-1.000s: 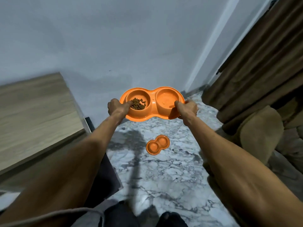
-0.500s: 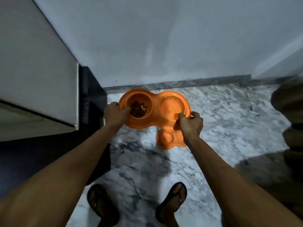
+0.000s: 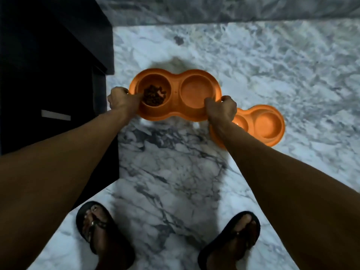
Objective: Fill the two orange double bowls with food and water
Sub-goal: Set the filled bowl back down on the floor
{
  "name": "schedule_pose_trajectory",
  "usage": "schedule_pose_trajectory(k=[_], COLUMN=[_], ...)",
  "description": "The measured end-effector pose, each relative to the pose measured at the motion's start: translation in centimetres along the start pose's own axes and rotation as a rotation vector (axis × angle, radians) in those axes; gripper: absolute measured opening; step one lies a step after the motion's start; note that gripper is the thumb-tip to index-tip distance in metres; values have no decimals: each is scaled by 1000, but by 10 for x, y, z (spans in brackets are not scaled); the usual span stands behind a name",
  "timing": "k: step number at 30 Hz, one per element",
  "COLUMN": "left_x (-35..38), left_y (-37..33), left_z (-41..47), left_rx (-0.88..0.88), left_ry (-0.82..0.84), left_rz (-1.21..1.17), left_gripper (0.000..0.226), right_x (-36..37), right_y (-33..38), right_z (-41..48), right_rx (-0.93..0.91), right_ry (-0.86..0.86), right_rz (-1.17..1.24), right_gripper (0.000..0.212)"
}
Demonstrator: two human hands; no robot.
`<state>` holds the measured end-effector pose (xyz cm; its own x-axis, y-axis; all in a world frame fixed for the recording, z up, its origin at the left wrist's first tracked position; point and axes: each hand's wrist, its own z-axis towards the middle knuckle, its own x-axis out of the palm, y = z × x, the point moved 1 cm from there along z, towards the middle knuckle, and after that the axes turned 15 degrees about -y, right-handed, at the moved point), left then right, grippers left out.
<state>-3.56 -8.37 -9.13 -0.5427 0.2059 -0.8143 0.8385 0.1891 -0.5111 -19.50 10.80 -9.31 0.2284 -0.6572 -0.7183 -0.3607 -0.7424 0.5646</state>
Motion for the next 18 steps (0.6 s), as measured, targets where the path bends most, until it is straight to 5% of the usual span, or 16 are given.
schedule_pose_trajectory(k=[18], left_x=[63], left_y=[57], left_z=[24], left_rx=[-51], left_ry=[44], left_rz=[53], left_gripper=[21], right_x=[79], right_y=[-56], right_z=[12], right_rx=[-2], right_ry=[19], right_rz=[-142], right_gripper=[49])
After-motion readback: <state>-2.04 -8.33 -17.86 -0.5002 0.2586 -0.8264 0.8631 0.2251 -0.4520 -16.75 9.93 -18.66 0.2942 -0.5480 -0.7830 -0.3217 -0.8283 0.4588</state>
